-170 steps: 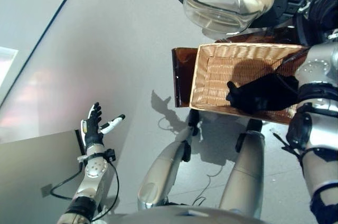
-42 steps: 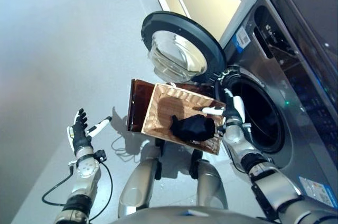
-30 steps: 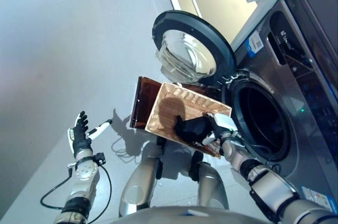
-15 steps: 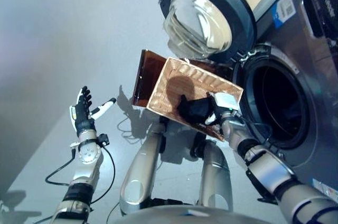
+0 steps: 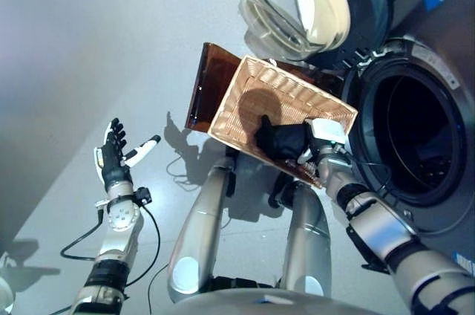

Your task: Pick up the clothes and place them into the washing machine

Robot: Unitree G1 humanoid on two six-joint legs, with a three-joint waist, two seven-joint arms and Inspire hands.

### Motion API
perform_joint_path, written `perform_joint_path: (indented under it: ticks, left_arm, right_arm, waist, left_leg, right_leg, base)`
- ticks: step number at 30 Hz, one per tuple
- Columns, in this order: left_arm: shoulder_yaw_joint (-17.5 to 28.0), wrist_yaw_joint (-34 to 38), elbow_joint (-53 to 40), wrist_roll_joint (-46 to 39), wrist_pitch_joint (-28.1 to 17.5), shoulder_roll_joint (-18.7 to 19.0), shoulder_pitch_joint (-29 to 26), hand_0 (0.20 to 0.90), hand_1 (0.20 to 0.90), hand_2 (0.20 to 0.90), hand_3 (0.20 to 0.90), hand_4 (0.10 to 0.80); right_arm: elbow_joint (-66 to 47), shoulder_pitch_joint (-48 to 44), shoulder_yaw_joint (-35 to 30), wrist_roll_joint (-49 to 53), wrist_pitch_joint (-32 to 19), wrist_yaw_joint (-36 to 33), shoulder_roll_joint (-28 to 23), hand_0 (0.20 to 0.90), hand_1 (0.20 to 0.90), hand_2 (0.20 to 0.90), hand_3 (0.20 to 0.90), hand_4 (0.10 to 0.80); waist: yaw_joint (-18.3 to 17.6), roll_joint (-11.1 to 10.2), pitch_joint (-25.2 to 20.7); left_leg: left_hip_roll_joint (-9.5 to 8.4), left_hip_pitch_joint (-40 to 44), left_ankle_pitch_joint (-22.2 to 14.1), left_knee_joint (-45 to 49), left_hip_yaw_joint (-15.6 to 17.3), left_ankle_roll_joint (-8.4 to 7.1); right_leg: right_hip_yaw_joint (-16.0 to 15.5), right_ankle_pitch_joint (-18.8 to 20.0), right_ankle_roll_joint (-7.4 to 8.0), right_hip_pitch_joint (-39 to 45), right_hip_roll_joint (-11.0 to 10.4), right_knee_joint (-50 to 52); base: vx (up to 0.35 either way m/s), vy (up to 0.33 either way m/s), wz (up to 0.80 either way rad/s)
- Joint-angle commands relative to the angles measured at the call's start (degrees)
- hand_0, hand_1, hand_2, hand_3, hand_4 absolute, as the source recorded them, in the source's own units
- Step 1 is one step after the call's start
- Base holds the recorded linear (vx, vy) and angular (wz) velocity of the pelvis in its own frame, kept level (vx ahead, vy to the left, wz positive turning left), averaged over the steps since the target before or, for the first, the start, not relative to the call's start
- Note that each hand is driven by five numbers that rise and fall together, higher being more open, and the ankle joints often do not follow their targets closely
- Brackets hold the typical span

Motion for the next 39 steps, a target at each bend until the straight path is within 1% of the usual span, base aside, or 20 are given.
perform_joint_path:
  ticks: [1, 5, 11, 16, 21, 22, 23, 25, 27, 28, 32, 33, 36, 39]
  left_arm:
    - [2.02, 2.87, -4.73, 0.01, -3.26, 2.97, 0.41, 0.9, 0.9, 0.9, 0.9, 0.8]
    - [1.72, 3.42, -4.34, 0.49, -3.2, 2.98, -0.21, 0.9, 0.9, 0.9, 0.9, 0.8]
    - [1.04, 4.51, -4.17, 1.89, -3.28, 3.13, -1.3, 0.9, 0.9, 0.9, 0.9, 0.8]
    - [1.2, 4.33, -3.3, 2.33, -3.2, 3.08, -1.22, 0.9, 0.9, 0.9, 0.9, 0.8]
    - [1.47, 3.97, -1.14, 1.61, -3.44, 2.85, -1.45, 0.9, 0.9, 0.9, 0.9, 0.8]
    - [1.46, 3.96, -1.12, 1.6, -3.46, 2.85, -1.46, 0.9, 0.9, 0.9, 0.9, 0.8]
    - [1.2, 3.63, 1.07, 1.44, -3.57, 2.47, -1.55, 0.9, 0.9, 0.9, 0.9, 0.8]
    - [0.65, 3.3, 4.11, 1.55, -3.33, 1.8, -1.56, 0.9, 0.9, 0.9, 0.9, 0.8]
    - [0.04, 2.97, 4.64, 1.79, -3.08, 1.27, -0.68, 0.9, 0.9, 0.9, 0.9, 0.8]
    - [0.02, 2.97, 4.63, 1.78, -3.08, 1.27, -0.65, 0.9, 0.9, 0.9, 0.9, 0.8]
    - [-1.9, 2.34, 10.22, 1.94, -2.72, -0.49, 0.35, 0.9, 0.9, 0.9, 0.9, 0.8]
    - [-2.05, 2.26, 11.46, 1.7, -2.69, -1.0, 0.96, 0.9, 0.9, 0.9, 0.9, 0.8]
    - [-2.73, 1.56, 12.73, 2.74, -2.35, -1.4, 1.9, 0.9, 0.9, 0.9, 0.9, 0.8]
    - [-2.37, 1.03, 12.86, 3.3, -2.24, -1.4, 3.1, 0.9, 0.9, 0.9, 0.9, 0.8]
  right_arm:
    - [3.07, -0.92, 0.35, 0.2, 1.41, -0.36, -3.61, 0.2, 0.2, 0.2, 0.2, 0.3]
    - [3.19, -1.17, -0.52, 0.42, 1.92, -1.28, -3.94, 0.2, 0.2, 0.2, 0.2, 0.3]
    - [2.02, -0.9, -0.84, -0.19, 2.15, -2.52, -3.71, 0.2, 0.2, 0.2, 0.2, 0.3]
    - [2.26, -0.59, -1.51, -0.12, 2.16, -2.72, -3.54, 0.2, 0.2, 0.2, 0.2, 0.3]
    - [-0.22, 0.3, -2.98, 2.16, 1.43, -4.05, -4.03, 0.2, 0.2, 0.2, 0.2, 0.3]
    - [-0.27, 0.33, -2.99, 2.16, 1.44, -4.04, -4.05, 0.2, 0.2, 0.2, 0.2, 0.3]
    - [-1.46, 1.11, -3.6, 3.26, 0.63, -4.54, -3.71, 0.2, 0.2, 0.2, 0.2, 0.3]
    - [-3.08, 2.87, -4.81, 5.3, -0.62, -5.08, -2.63, 0.2, 0.2, 0.2, 0.2, 0.3]
    - [-4.29, 5.03, -6.37, 7.72, -2.05, -5.75, -1.62, 0.2, 0.2, 0.2, 0.2, 0.3]
    - [-4.32, 5.08, -6.38, 7.71, -2.04, -5.75, -1.63, 0.2, 0.2, 0.2, 0.2, 0.3]
    - [-5.12, 9.36, -11.75, 16.49, -5.8, -6.1, -0.8, 0.2, 0.2, 0.2, 0.2, 0.3]
    - [-6.88, 11.61, -14.09, 20.95, -7.53, -6.23, -0.07, 0.2, 0.2, 0.2, 0.2, 0.3]
    - [-8.27, 15.58, -20.55, 31.59, -11.63, -5.99, 1.29, 0.2, 0.2, 0.2, 0.2, 0.3]
    - [-12.08, 19.65, -27.26, 44.22, -16.91, -4.51, 3.36, 0.2, 0.2, 0.2, 0.2, 0.3]
  waist:
    - [1.49, 3.02, -2.53]
    - [1.96, 3.83, -2.47]
    - [1.57, 4.06, -2.33]
    - [1.18, 4.29, -2.34]
    - [0.42, 3.91, -2.81]
    - [0.43, 3.94, -2.72]
    - [0.04, 3.94, -3.24]
    - [-0.51, 3.56, -4.32]
    - [-0.72, 3.37, -5.74]
    - [-0.71, 3.41, -5.63]
    - [-1.12, 3.58, -9.56]
    - [-1.74, 3.28, -11.77]
    - [-2.31, 2.9, -13.9]
    - [-2.74, 2.38, -15.42]
  left_leg:
    - [-1.75, -0.54, -14.67, 12.73, -0.71, -0.85]
    - [-2.34, -0.49, -13.49, 11.19, -1.17, -0.75]
    - [-2.88, 1.88, -11.36, 6.15, -1.38, -0.68]
    - [-2.83, 3.89, -10.47, 3.95, -1.36, -0.73]
    - [-1.98, 9.11, -7.83, -2.71, -0.39, -0.94]
    - [-1.96, 9.31, -7.74, -2.89, -0.39, -0.94]
    - [-1.45, 11.29, -4.72, -6.35, 0.37, -0.52]
    - [-0.8, 14.53, -3.57, -9.71, 1.08, -0.52]
    - [-0.4, 18.21, -2.6, -13.1, 1.75, -0.52]
    - [-0.36, 18.44, -2.55, -13.24, 1.73, -0.53]
    - [0.66, 26.75, 1.03, -23.15, 2.59, -0.84]
    - [0.79, 29.76, 1.96, -27.4, 3.34, -1.22]
    - [0.88, 32.81, 1.87, -29.57, 4.94, -1.28]
    - [1.08, 34.07, 0.61, -29.22, 6.67, -1.42]
  right_leg:
    - [3.63, 4.53, 3.22, -0.82, -1.8, -4.33]
    - [3.02, 4.89, 3.49, -0.71, -2.45, -4.83]
    - [2.93, 6.55, 4.09, 0.92, -2.71, -8.06]
    - [2.99, 7.37, 4.21, 2.52, -2.66, -9.81]
    - [3.48, 10.75, 4.92, 6.56, -1.84, -16.26]
    - [3.46, 10.84, 4.92, 6.74, -1.81, -16.42]
    - [3.43, 14.19, 4.77, 8.33, -1.33, -20.16]
    - [3.89, 15.64, 5.23, 11.13, -0.93, -23.77]
    - [4.01, 17.36, 5.81, 14.56, -0.64, -28.17]
    - [3.98, 17.44, 5.81, 14.82, -0.59, -28.36]
    - [4.08, 22.17, 7.69, 22.42, -0.35, -39.25]
    - [4.66, 23.81, 8.58, 25.01, -0.61, -43.83]
    - [5.76, 26.81, 9.4, 27.81, -0.96, -49.1]
    - [7.34, 29.02, 10.41, 29.44, -1.85, -53.32]
  base:
    - [0.015, -0.01, 0.12]
    - [0.022, -0.006, 0.16]
    - [0.013, 0.006, 0.06]
    - [0.009, 0.012, 0.06]
    - [0.008, 0.012, -0.04]
    - [-0.05, 0.05, -0.14]
    - [-0.025, 0.056, -0.19]
    - [0.06, 0.048, -0.36]
    - [0.11, 0.027, -0.45]
    - [0.105, 0.032, -0.34]
    - [0.161, 0.037, -0.32]
    - [0.188, 0.02, -0.41]
    - [0.157, -0.015, -0.51]
    - [0.087, -0.03, -0.32]
